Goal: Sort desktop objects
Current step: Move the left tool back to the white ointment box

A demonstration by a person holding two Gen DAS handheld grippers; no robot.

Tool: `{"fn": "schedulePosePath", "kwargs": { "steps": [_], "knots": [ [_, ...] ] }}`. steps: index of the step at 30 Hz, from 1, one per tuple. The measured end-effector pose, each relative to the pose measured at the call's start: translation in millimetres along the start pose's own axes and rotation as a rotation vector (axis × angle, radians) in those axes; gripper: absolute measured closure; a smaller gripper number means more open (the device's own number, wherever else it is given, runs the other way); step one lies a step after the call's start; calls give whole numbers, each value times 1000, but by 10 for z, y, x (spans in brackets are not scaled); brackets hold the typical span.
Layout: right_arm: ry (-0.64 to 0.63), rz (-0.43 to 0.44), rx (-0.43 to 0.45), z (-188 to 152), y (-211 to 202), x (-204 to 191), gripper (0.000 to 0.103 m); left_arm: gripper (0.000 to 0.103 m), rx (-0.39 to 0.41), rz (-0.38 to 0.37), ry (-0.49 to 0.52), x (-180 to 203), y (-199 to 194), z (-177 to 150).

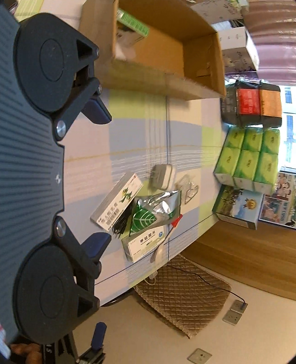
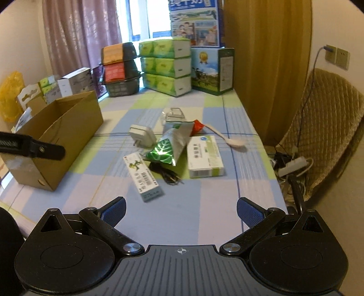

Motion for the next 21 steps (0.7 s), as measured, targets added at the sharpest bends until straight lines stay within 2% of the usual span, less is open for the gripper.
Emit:
{"fn": "schedulePosePath", "kwargs": {
  "steps": [7,16,21],
  "knots": [
    [13,9,-5,-49,137,170,2,4,-41,24,-15,243,370,-183],
    [27,5,-29,-110,390,388,3,4,-72,53,-41,339,762,-303],
    [23,-19,-49,-157,526,475,3,13,-88,49,-41,419,999,-362]
  ]
}}
Point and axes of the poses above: each gripper's, at about its wrist camera, not at the fingertips, and y roughly the way its jaws point, x to its right, z to its top, the point moved 9 cm from there along y, roughly the way its jaws point, and after that the axes turned 13 degrees about x, right-handed, at the moved point
